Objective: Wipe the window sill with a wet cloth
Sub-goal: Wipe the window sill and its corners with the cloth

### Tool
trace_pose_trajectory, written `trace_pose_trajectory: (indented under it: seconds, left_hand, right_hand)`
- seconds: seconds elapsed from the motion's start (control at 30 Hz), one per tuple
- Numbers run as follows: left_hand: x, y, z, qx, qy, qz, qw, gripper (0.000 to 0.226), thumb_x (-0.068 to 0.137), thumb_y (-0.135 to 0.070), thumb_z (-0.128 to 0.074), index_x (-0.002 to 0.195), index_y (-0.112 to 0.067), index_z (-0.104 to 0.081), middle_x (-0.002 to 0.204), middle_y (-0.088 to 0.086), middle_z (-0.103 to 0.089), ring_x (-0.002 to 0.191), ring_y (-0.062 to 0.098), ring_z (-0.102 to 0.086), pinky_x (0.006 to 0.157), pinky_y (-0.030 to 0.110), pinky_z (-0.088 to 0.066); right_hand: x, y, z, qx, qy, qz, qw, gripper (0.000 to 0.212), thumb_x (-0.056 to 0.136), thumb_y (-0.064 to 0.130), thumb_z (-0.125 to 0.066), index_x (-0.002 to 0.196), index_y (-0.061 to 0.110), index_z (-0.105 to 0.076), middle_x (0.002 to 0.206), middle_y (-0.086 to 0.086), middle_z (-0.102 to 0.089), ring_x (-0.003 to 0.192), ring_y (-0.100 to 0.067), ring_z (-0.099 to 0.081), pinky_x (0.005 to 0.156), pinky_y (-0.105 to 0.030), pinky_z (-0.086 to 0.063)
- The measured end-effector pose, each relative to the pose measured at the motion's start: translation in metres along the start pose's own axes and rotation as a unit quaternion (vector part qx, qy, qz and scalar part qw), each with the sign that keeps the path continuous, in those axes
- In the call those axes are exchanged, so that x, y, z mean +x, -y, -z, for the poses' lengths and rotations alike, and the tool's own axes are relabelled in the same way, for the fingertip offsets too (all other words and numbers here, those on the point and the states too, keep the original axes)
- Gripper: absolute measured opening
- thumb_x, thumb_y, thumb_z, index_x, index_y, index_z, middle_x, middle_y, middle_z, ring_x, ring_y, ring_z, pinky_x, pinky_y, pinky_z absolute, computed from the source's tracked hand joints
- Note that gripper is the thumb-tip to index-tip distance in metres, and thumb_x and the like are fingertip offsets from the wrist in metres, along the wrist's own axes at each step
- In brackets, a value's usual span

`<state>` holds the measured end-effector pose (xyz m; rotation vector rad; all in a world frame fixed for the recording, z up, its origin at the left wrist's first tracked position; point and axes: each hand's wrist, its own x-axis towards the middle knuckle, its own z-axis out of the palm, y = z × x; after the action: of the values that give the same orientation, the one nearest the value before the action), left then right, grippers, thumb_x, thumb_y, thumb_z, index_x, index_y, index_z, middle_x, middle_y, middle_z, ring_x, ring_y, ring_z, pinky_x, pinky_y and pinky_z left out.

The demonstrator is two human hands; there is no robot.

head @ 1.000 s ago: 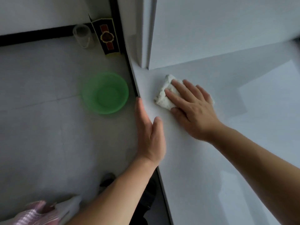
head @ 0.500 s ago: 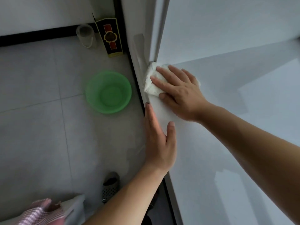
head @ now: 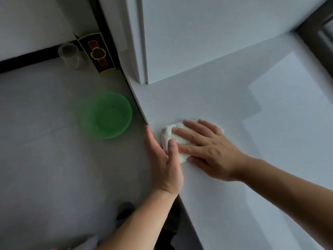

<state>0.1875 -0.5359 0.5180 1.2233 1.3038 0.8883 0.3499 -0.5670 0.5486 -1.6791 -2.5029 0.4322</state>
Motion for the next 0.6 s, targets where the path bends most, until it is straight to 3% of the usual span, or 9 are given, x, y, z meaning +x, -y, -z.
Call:
trace_pose_trajectory:
  seconds: [0.1,0.2,0.3,0.37,0.43,0.5,0.53,0.6]
  left_hand:
    - [0.001,0.0,0.002,0.108,0.001,-0.041,0.993,0.082,0.092,-0.052,-0.036,0.155,-0.007,-0.011,0.163,0.005,-0.008,0.15,0.011,-0.009,0.121,0.05,-0.016]
    - [0.022,-0.012,0.004,0.267,0.011,-0.158,0.951,0.072,0.092,-0.042,-0.04,0.152,-0.005,-0.024,0.163,0.017,-0.011,0.152,0.027,-0.005,0.122,0.053,-0.004]
    - [0.064,-0.037,-0.008,0.36,0.124,-0.25,0.89,0.059,0.093,-0.04,-0.035,0.142,-0.008,-0.043,0.156,0.018,-0.032,0.15,0.033,-0.016,0.122,0.05,-0.004]
    - [0.085,-0.05,-0.024,0.405,0.236,-0.267,0.842,0.061,0.094,-0.044,-0.029,0.144,-0.012,-0.04,0.158,0.015,-0.029,0.15,0.031,-0.015,0.123,0.047,-0.006]
    - [0.1,-0.056,-0.04,0.439,0.314,-0.308,0.783,0.066,0.092,-0.049,-0.023,0.15,-0.019,-0.035,0.163,0.011,-0.019,0.152,0.027,-0.007,0.123,0.042,-0.001]
    - [0.113,-0.058,-0.054,0.461,0.344,-0.334,0.747,0.072,0.089,-0.055,-0.017,0.151,-0.023,-0.033,0.164,0.007,-0.015,0.152,0.024,-0.003,0.123,0.04,0.004]
    - [0.119,-0.058,-0.062,0.466,0.35,-0.342,0.737,0.073,0.088,-0.056,-0.016,0.151,-0.023,-0.034,0.164,0.007,-0.016,0.152,0.024,-0.003,0.123,0.04,0.004]
    - [0.127,-0.063,-0.089,0.47,0.369,-0.362,0.715,0.074,0.088,-0.057,-0.016,0.148,-0.021,-0.039,0.163,0.008,-0.019,0.152,0.026,-0.006,0.123,0.042,0.002]
  right_hand:
    - [0.024,-0.026,0.007,-0.001,-0.045,-0.131,0.99,0.047,0.102,0.044,-0.036,0.148,0.042,-0.037,0.162,0.009,-0.024,0.151,-0.025,-0.018,0.119,-0.048,-0.017]
    - [0.022,-0.031,0.006,0.026,-0.106,-0.302,0.947,0.048,0.1,0.048,-0.034,0.148,0.047,-0.033,0.162,0.013,-0.021,0.15,-0.024,-0.017,0.121,-0.046,-0.012]
    - [-0.015,-0.039,0.002,0.013,-0.118,-0.364,0.924,0.049,0.099,0.05,-0.033,0.148,0.047,-0.033,0.162,0.013,-0.023,0.149,-0.023,-0.019,0.12,-0.043,-0.012]
    - [-0.046,-0.078,0.015,0.019,-0.131,-0.46,0.878,0.051,0.097,0.053,-0.031,0.148,0.047,-0.03,0.163,0.011,-0.021,0.15,-0.024,-0.018,0.12,-0.043,-0.012]
    - [-0.079,-0.122,0.036,0.039,-0.145,-0.586,0.797,0.051,0.099,0.053,-0.029,0.149,0.047,-0.025,0.164,0.011,-0.015,0.15,-0.024,-0.013,0.121,-0.044,-0.009]
    - [-0.098,-0.148,0.047,0.065,-0.155,-0.675,0.719,0.053,0.099,0.053,-0.026,0.151,0.045,-0.02,0.165,0.01,-0.009,0.151,-0.023,-0.008,0.122,-0.044,-0.005]
    - [-0.098,-0.15,0.048,0.067,-0.156,-0.696,0.698,0.054,0.099,0.053,-0.024,0.151,0.044,-0.018,0.165,0.009,-0.007,0.151,-0.024,-0.007,0.122,-0.045,-0.004]
    - [-0.091,-0.144,0.042,0.049,-0.147,-0.693,0.704,0.053,0.099,0.053,-0.021,0.152,0.043,-0.017,0.165,0.01,-0.006,0.151,-0.025,-0.006,0.121,-0.046,-0.003]
